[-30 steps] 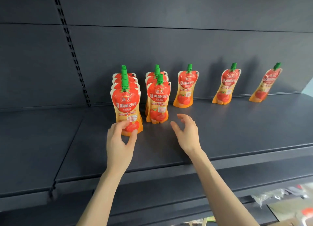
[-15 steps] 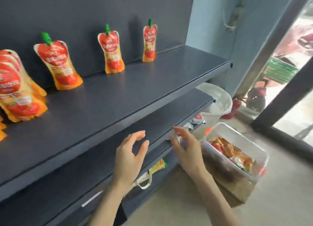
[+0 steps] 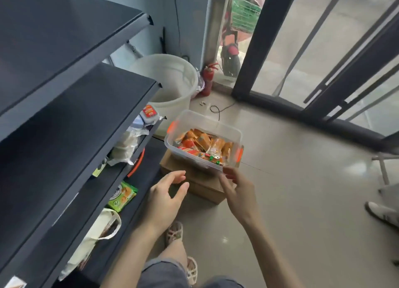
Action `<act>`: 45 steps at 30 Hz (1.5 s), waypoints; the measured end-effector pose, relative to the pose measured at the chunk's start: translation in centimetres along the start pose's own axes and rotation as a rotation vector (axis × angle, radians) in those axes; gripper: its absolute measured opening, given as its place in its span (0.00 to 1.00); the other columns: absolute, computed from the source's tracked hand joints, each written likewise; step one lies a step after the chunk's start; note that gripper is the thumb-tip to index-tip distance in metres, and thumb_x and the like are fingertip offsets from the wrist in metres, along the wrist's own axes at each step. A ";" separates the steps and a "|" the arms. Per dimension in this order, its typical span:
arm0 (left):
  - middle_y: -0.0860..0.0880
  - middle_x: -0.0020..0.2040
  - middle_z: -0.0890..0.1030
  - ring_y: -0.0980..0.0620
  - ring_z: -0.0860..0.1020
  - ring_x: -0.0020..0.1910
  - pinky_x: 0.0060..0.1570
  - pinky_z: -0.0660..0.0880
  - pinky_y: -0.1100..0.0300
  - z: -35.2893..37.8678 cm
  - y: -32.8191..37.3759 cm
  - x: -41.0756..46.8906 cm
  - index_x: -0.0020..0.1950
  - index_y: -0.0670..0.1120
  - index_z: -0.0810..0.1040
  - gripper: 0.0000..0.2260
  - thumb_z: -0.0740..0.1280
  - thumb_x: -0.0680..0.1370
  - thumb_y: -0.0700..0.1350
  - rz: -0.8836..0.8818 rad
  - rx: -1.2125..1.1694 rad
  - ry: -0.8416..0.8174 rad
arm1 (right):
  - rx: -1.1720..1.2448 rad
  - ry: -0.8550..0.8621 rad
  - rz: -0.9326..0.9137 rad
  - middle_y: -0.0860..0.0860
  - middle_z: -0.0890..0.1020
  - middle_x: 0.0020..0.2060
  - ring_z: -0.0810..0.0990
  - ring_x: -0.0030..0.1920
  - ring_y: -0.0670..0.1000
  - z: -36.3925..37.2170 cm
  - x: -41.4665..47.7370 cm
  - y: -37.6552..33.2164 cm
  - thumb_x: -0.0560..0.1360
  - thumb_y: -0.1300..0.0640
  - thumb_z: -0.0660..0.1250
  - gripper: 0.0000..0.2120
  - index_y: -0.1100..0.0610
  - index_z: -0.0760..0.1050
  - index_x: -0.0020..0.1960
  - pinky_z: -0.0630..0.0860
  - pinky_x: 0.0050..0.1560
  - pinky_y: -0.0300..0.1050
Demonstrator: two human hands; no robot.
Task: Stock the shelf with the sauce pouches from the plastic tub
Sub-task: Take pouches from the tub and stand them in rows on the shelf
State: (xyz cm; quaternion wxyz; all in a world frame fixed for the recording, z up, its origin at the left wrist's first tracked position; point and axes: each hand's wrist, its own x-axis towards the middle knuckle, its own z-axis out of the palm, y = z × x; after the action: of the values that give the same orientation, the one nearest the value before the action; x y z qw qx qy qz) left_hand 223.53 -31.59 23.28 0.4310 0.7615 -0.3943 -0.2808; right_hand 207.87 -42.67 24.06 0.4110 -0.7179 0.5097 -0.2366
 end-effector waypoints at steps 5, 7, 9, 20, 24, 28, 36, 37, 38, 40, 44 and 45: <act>0.60 0.51 0.80 0.63 0.76 0.53 0.46 0.66 0.77 4.5 -0.1 8.2 0.58 0.57 0.76 0.11 0.67 0.76 0.48 -0.075 -0.006 -0.081 | -0.003 0.026 0.105 0.50 0.83 0.51 0.79 0.49 0.46 -0.3 7.6 3.2 0.77 0.55 0.66 0.11 0.56 0.78 0.58 0.70 0.43 0.25; 0.59 0.52 0.79 0.62 0.76 0.54 0.46 0.65 0.77 6.2 -0.5 11.7 0.59 0.57 0.76 0.11 0.66 0.77 0.48 -0.107 -0.014 -0.109 | 0.004 0.013 0.147 0.50 0.82 0.52 0.79 0.51 0.47 0.0 11.3 4.4 0.78 0.55 0.65 0.12 0.56 0.77 0.59 0.74 0.47 0.29; 0.58 0.52 0.79 0.60 0.75 0.54 0.46 0.65 0.76 7.7 -1.0 14.9 0.60 0.56 0.75 0.11 0.66 0.77 0.47 -0.157 -0.015 -0.131 | 0.008 -0.032 0.218 0.51 0.82 0.54 0.79 0.53 0.49 0.4 15.0 5.5 0.78 0.55 0.65 0.13 0.56 0.77 0.60 0.77 0.54 0.43; 0.56 0.49 0.79 0.61 0.76 0.50 0.51 0.72 0.66 14.9 -7.7 29.5 0.58 0.51 0.77 0.10 0.66 0.78 0.44 -0.447 -0.043 -0.142 | -0.048 -0.210 0.421 0.50 0.82 0.50 0.79 0.49 0.46 6.5 31.5 12.9 0.78 0.55 0.64 0.11 0.59 0.78 0.57 0.74 0.49 0.38; 0.58 0.46 0.78 0.63 0.75 0.47 0.44 0.70 0.74 18.4 -11.6 33.0 0.55 0.50 0.76 0.07 0.66 0.78 0.44 -0.541 -0.042 -0.126 | -0.086 -0.269 0.475 0.47 0.81 0.48 0.78 0.45 0.40 9.3 35.1 17.3 0.78 0.53 0.63 0.11 0.57 0.78 0.56 0.71 0.42 0.27; 0.54 0.47 0.78 0.60 0.76 0.46 0.44 0.72 0.70 22.5 -15.9 35.6 0.55 0.48 0.76 0.07 0.65 0.78 0.44 -0.643 -0.049 -0.117 | -0.123 -0.341 0.541 0.48 0.82 0.49 0.79 0.49 0.47 12.0 38.3 22.3 0.78 0.51 0.64 0.11 0.56 0.78 0.56 0.75 0.49 0.40; 0.47 0.60 0.77 0.51 0.76 0.57 0.53 0.74 0.59 31.0 -23.3 39.1 0.64 0.45 0.73 0.16 0.66 0.78 0.47 -0.800 -0.063 -0.156 | -0.139 -0.458 0.685 0.51 0.78 0.57 0.76 0.52 0.50 15.5 42.0 31.9 0.77 0.48 0.65 0.16 0.56 0.69 0.60 0.73 0.51 0.44; 0.47 0.60 0.77 0.50 0.76 0.56 0.54 0.76 0.57 31.8 -23.9 39.4 0.65 0.44 0.73 0.17 0.66 0.78 0.48 -0.807 -0.051 -0.166 | -0.125 -0.458 0.701 0.49 0.78 0.55 0.76 0.50 0.49 15.7 42.1 32.7 0.76 0.48 0.65 0.14 0.54 0.69 0.57 0.72 0.50 0.44; 0.47 0.60 0.77 0.50 0.77 0.55 0.54 0.77 0.54 32.5 -24.4 39.7 0.65 0.44 0.72 0.18 0.65 0.78 0.50 -0.807 -0.031 -0.181 | -0.096 -0.461 0.725 0.48 0.78 0.53 0.76 0.49 0.48 16.0 42.2 33.5 0.76 0.48 0.66 0.15 0.54 0.68 0.57 0.72 0.49 0.43; 0.47 0.57 0.78 0.49 0.78 0.53 0.52 0.77 0.53 33.6 -25.0 40.2 0.63 0.43 0.74 0.18 0.66 0.77 0.51 -0.806 -0.004 -0.214 | -0.020 -0.455 0.798 0.46 0.80 0.49 0.79 0.48 0.48 16.4 42.0 34.7 0.76 0.47 0.66 0.19 0.57 0.69 0.60 0.75 0.49 0.45; 0.49 0.47 0.80 0.52 0.78 0.46 0.41 0.72 0.63 34.4 -25.0 40.8 0.57 0.42 0.78 0.16 0.69 0.75 0.51 -0.835 -0.076 -0.250 | 0.057 -0.392 0.849 0.44 0.79 0.40 0.80 0.40 0.45 16.7 42.4 35.5 0.75 0.48 0.68 0.16 0.56 0.71 0.56 0.77 0.42 0.43; 0.49 0.46 0.81 0.54 0.78 0.44 0.40 0.72 0.65 34.1 -24.7 40.8 0.54 0.42 0.80 0.14 0.69 0.75 0.50 -0.829 -0.122 -0.240 | 0.121 -0.383 0.866 0.45 0.80 0.39 0.81 0.38 0.44 16.5 42.5 35.3 0.74 0.50 0.69 0.15 0.57 0.73 0.56 0.77 0.38 0.40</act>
State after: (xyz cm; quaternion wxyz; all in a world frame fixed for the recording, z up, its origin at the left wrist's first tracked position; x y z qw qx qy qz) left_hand 227.92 -72.92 -18.05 0.2771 0.7906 -0.0849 -0.5394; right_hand 217.12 -81.31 -17.74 0.5995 -0.4448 0.6623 0.0639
